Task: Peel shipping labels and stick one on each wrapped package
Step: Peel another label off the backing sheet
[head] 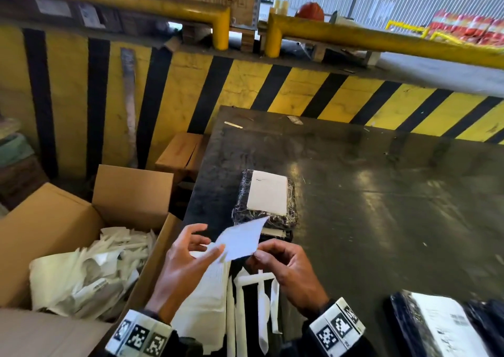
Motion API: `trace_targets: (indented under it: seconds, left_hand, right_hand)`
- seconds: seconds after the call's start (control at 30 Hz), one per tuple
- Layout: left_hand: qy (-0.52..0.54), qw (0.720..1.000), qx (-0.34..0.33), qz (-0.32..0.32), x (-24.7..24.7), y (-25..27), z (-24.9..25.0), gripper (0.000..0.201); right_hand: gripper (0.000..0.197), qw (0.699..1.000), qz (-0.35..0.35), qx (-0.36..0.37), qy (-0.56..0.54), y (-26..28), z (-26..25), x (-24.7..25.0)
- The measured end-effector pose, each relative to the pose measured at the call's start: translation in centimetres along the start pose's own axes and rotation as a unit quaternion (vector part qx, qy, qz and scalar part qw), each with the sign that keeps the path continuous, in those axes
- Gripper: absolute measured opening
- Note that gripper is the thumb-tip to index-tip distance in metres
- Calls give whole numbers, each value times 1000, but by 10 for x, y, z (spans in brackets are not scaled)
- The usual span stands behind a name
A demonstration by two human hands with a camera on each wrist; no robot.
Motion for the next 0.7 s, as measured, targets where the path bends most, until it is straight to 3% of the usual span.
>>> trace_targets:
  seconds: [0.07,0.2,0.27,0.33,0.53,0.7]
  left_hand:
    - [-49,997,-66,-10,-4,4,14,34]
    - [-31,983,-162,-86,-27,20,48,25]
    - [-44,977,-193,-79,-34,23,56,16]
    - [-32,981,-182,-56,-33,20,51,11]
    - [98,995,-36,-1,-4,-6,13,19]
    - [88,996,-6,8,13,-22,-4,24]
  right_hand:
    - [18,1000,-2,13,0,-2,-3,-3]
    - [16,998,-24,30,50,-8,-5,-10]
    - [14,996,-28,29,74,-9,-2,-11]
    - [13,996,-30,21,79,-10,1,-11]
    - [16,996,-26,-27,77,-5,1,22]
    - [16,993,-38,-48,106,0,-12,57]
Point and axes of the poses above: each hand's wrist, its own y-axis away from the middle knuckle, its own x-axis out of the back of the hand, z = x × y, the point moved 7 cm from there along -y, towards the middle knuckle, and after that the axes turned 2 degrees about -y, right-handed, at the moved point
